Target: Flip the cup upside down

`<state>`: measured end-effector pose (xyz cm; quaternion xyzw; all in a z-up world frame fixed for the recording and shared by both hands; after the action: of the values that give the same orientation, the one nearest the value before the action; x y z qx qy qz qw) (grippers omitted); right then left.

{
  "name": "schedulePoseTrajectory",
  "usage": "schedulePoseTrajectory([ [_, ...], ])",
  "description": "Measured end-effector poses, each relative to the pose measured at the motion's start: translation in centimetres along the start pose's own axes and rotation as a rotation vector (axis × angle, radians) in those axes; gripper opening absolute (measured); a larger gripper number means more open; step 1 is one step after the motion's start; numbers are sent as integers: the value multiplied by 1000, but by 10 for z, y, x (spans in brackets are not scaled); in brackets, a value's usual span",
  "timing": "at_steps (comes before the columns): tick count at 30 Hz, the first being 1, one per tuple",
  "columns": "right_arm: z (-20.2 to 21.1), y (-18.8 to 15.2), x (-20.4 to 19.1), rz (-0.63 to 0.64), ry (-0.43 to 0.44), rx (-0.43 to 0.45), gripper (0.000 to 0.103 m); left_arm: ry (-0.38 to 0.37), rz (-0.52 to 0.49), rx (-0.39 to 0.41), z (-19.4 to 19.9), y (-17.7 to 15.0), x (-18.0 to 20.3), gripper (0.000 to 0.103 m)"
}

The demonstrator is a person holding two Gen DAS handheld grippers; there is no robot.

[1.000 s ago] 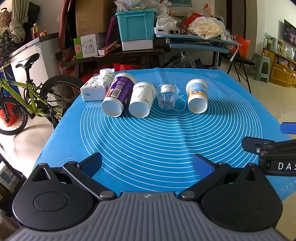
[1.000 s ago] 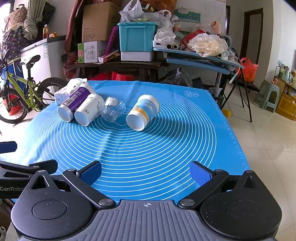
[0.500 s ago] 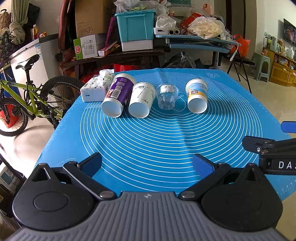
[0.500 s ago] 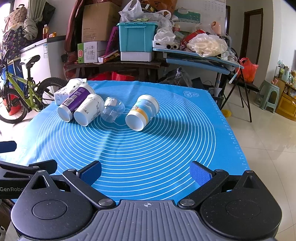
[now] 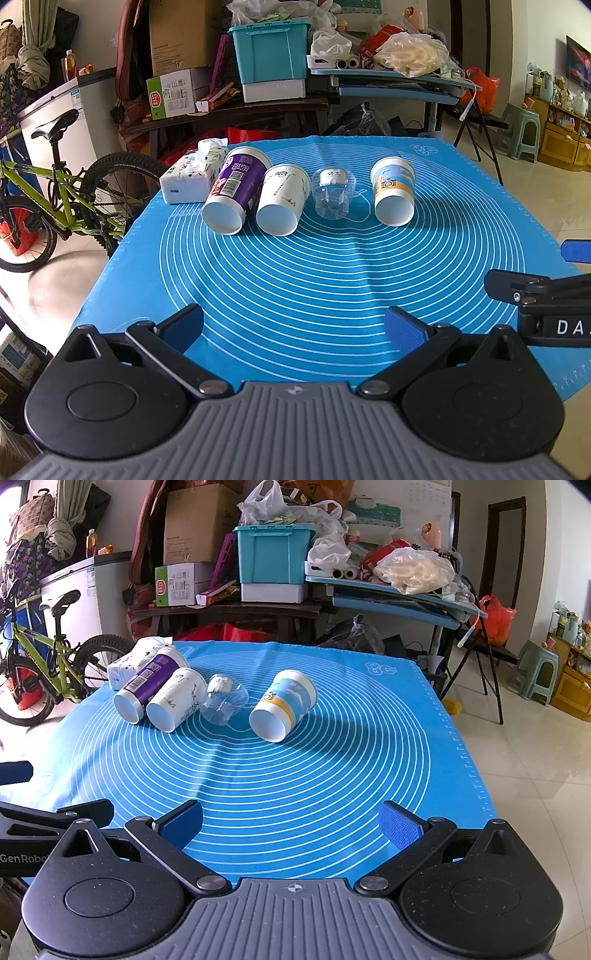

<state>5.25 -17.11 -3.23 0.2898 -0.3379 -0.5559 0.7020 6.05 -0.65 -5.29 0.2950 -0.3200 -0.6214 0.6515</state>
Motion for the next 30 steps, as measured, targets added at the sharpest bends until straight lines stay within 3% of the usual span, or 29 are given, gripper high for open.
schedulePoseTrajectory([
  [14,-6,6,11,-8,-8,9,103,3,-11,13,-10,11,5,102],
  [30,-51,13,59,-60,-80,13,103,0,-31,94,-75,46,31,102],
])
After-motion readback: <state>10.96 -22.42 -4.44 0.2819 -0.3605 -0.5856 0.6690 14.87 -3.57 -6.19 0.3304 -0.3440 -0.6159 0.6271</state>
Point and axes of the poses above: each gripper's, at about its wrist camera, not at the fingertips, and z roughly against the way its jaws point, x to its right, y to its top, the point moved 8 cm from there along -z, roughly the way its jaws point, and after that the axes turned 9 degrees about z, right-handed, at the moved point
